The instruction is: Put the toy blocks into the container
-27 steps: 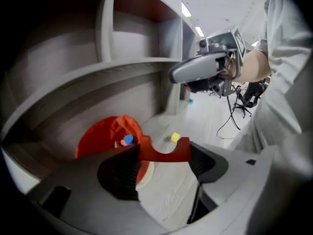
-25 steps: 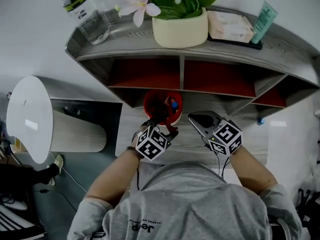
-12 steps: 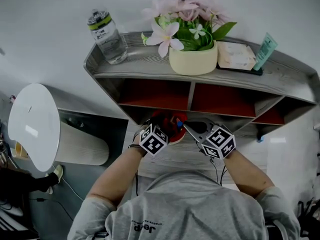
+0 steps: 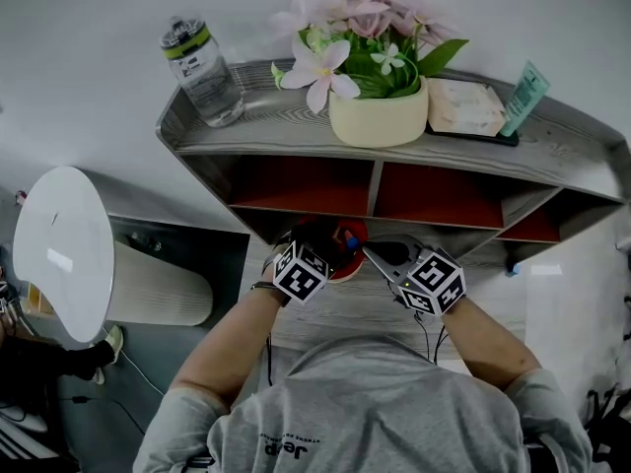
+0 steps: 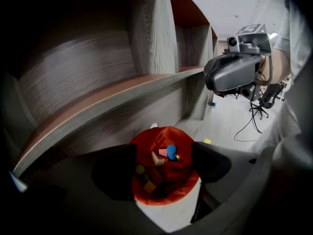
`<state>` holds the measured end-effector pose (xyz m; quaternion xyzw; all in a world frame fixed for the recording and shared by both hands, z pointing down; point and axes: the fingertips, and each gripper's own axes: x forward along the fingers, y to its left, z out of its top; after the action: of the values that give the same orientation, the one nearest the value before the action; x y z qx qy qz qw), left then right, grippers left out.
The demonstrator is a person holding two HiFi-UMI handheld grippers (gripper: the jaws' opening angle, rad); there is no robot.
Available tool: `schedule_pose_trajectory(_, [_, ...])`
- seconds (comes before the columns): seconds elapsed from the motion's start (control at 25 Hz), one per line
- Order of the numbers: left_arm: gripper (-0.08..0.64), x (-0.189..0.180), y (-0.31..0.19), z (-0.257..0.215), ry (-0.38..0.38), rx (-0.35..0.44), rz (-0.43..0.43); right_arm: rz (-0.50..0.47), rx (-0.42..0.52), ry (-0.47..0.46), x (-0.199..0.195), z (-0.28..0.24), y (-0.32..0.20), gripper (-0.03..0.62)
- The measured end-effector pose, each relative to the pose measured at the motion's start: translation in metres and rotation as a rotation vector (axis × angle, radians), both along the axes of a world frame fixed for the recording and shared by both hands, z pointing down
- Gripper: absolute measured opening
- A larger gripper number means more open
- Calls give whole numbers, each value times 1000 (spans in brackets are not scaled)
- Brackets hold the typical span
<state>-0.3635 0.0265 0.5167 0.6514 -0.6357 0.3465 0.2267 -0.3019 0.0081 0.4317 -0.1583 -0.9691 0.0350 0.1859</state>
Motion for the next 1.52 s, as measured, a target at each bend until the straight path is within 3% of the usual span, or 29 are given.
schedule_pose_trajectory(0.44, [364,60,-15,-20,57,41,108,62,-18,-19,28,-2,-23,0])
schedule_pose_trajectory(0.72, [336,145,-47,-6,133,31,268,148,-46,-27,70,4,-56,0])
schedule_pose_trajectory(0.88, [327,185,-66,39,134,-44,333,194,-63,-15,100,20,-76,0])
schedule_pose_trajectory(1.04, [327,208,-80,97,70,-145,389,244,-81,14,134,43,-92,0])
schedule_pose_trajectory(1.28, [321,212,-97,187,-28,-310,426,289,-79,51,175,79,-113,0])
schedule_pose_trajectory(1.52, [285,202,-109,238,-78,-408,433,320,-105,86,204,108,-120,0])
